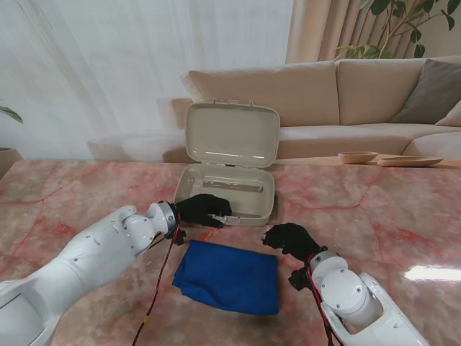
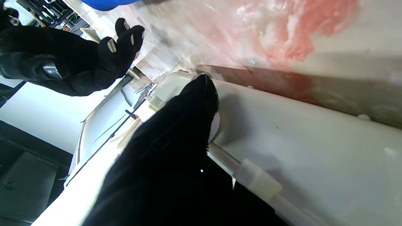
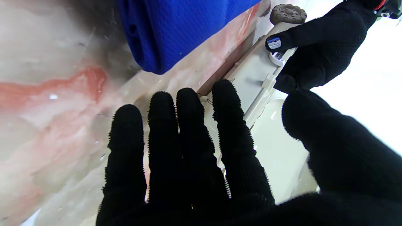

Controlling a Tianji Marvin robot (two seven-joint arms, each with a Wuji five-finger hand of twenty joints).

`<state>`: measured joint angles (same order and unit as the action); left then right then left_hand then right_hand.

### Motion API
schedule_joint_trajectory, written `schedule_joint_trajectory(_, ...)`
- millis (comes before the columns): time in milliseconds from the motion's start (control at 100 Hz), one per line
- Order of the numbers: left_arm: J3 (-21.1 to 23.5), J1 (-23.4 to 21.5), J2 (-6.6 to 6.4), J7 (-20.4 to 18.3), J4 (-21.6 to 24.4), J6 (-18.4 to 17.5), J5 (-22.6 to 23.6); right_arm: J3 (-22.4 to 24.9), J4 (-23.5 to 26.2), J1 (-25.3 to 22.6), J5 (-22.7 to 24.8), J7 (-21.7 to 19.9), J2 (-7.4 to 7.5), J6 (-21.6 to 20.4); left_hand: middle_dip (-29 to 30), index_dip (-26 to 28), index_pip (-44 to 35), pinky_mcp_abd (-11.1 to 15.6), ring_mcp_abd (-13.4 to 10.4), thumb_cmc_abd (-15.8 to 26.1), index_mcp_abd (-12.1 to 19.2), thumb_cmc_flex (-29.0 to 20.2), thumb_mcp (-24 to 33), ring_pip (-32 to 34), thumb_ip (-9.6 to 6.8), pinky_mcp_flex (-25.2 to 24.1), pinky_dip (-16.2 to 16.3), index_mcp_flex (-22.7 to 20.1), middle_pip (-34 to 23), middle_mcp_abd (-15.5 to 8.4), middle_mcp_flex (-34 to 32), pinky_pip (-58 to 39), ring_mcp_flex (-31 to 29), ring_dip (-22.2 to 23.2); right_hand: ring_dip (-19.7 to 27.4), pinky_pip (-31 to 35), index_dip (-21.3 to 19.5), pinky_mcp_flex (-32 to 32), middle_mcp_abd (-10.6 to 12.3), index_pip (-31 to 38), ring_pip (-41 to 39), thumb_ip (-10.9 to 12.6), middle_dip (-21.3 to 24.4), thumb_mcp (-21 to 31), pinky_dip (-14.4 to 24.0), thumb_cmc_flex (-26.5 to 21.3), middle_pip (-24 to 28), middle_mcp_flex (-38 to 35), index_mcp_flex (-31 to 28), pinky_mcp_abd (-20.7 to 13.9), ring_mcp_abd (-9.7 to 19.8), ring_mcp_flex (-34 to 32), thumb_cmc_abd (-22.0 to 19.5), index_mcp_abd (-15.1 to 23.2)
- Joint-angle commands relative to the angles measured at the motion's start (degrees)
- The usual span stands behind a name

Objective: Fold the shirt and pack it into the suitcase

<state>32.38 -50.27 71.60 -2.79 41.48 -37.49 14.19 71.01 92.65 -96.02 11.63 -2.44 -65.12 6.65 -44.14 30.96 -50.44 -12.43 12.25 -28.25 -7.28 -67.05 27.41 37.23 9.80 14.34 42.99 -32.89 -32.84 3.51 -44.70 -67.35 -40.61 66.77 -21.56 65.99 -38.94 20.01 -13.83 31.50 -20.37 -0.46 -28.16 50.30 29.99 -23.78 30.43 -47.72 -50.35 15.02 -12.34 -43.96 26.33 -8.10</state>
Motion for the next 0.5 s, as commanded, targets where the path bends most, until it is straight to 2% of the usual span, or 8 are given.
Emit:
schedule_joint_trajectory(0, -0.7, 0.4, 1.11, 0.0, -1.1, -0.5, -0.3, 0.0, -0.5, -0.5, -0.2, -0.9, -0.04, 0.4, 0.7, 4.6, -11.2, -0.2, 1.6, 6.5, 10.8, -6.9, 8.1, -5.5, -1.71, 0.5, -0.1, -7.8, 0.8, -3.1, -1.7, 0.7, -2.9, -6.1, 0.6, 1.9, -0.9, -0.3, 0.3, -0.7, -0.5, -0.8, -0.1, -0.9, -1.1, 0.1, 0.7, -0.6, -1.8, -0.7, 0.3, -1.3, 0.2, 0.8)
schedule_joint_trajectory(180, -2.1, 1.5, 2.66, -0.2, -3.8, -1.7, -1.7, 0.1, -0.3, -0.6, -0.2, -1.2, 0.02, 0.7, 1.2, 2.5, -7.0, -0.9, 2.1, 7.5, 9.1, -6.9, 5.8, -5.0, -1.98, -0.1, 1.2, -7.1, 3.6, -1.2, -1.4, 1.0, -1.7, -6.8, 0.7, 1.9, -1.0, -0.3, 0.3, -0.7, -0.5, -0.8, -0.1, -0.6, -1.1, 0.3, 0.7, -0.8, -1.9, -0.7, 0.3, -1.4, 0.4, 0.8)
schedule_joint_trajectory(190, -2.2, 1.6, 2.74, -0.2, -3.9, -1.7, -1.8, 0.2, -0.3, -0.6, -0.2, -1.2, 0.02, 0.8, 1.2, 1.9, -6.0, -1.0, 2.3, 7.4, 8.7, -6.9, 5.2, -4.9, -2.05, -0.2, 1.4, -7.0, 4.5, -0.3, -1.5, 1.1, -1.4, -7.1, 0.7, 1.9, -1.0, -0.3, 0.4, -0.7, -0.5, -0.8, -0.1, -0.6, -1.1, 0.3, 0.7, -0.8, -1.9, -0.7, 0.3, -1.4, 0.4, 0.8)
schedule_joint_trajectory(220, -2.4, 1.7, 2.93, -0.4, -4.2, -1.9, -2.1, 0.2, -0.3, -0.6, -0.2, -1.2, 0.02, 0.8, 1.0, 1.3, -5.3, -1.0, 2.3, 7.3, 8.7, -6.9, 4.6, -4.9, -2.02, -0.3, 1.5, -6.9, 5.1, 0.0, -1.6, 1.2, -1.1, -7.3, 0.7, 1.9, -1.0, -0.3, 0.4, -0.7, -0.5, -0.8, -0.1, -0.6, -1.1, 0.3, 0.6, -0.8, -1.9, -0.7, 0.4, -1.4, 0.4, 0.9)
schedule_joint_trajectory(300, -2.6, 1.9, 3.28, -0.8, -4.6, -2.0, -2.7, 0.3, -0.4, -0.6, -0.2, -1.3, 0.04, 0.9, -1.5, -4.8, -4.4, -1.5, 2.5, 6.5, 8.4, -6.5, 1.0, -4.2, -2.47, -0.9, 2.3, -5.4, 10.5, 0.9, -2.4, 1.6, 0.3, -8.7, 0.7, 1.9, -1.0, -0.3, 0.4, -0.7, -0.4, -0.8, -0.1, -0.5, -1.0, 0.3, 0.6, -0.9, -1.9, -0.7, 0.3, -1.4, 0.5, 0.9)
schedule_joint_trajectory(380, -2.6, 2.0, 3.53, -1.1, -4.7, -1.9, -3.4, 0.4, -0.5, -0.7, -0.3, -1.3, 0.03, 1.0, -1.4, -6.3, -3.1, -1.6, 2.4, 6.0, 8.3, -5.0, -0.3, -4.3, -2.37, -1.5, 2.4, -4.4, 12.1, 1.6, -2.1, 1.9, 1.6, -9.4, 0.7, 1.9, -1.0, -0.3, 0.4, -0.7, -0.4, -0.8, -0.1, -0.5, -1.0, 0.3, 0.6, -0.9, -1.9, -0.7, 0.3, -1.5, 0.5, 0.9)
schedule_joint_trajectory(470, -2.5, 2.0, 3.52, -1.4, -4.4, -1.9, -3.8, 0.5, -0.5, -0.7, -0.3, -1.3, 0.02, 1.1, -1.7, -8.3, -1.5, -1.9, 2.3, 5.9, 7.8, -2.8, -1.2, -3.2, -2.52, -2.1, 2.7, -2.9, 13.5, 2.3, -1.1, 2.1, 3.4, -12.2, 0.6, 1.9, -1.0, -0.3, 0.4, -0.7, -0.4, -0.8, -0.1, -0.4, -1.0, 0.3, 0.6, -0.9, -1.9, -0.7, 0.3, -1.5, 0.5, 0.8)
schedule_joint_trajectory(490, -2.5, 1.9, 3.47, -1.4, -4.3, -1.9, -3.8, 0.5, -0.5, -0.7, -0.3, -1.3, 0.02, 1.1, -0.8, -8.6, -1.1, -2.1, 2.1, 5.8, 7.7, -2.0, -1.0, -2.4, -2.51, -2.3, 2.8, -2.6, 12.5, 2.5, -0.3, 2.3, 3.9, -14.9, 0.6, 1.9, -1.0, -0.3, 0.4, -0.6, -0.5, -0.8, -0.1, -0.4, -1.0, 0.3, 0.6, -0.9, -1.9, -0.7, 0.3, -1.5, 0.5, 0.8)
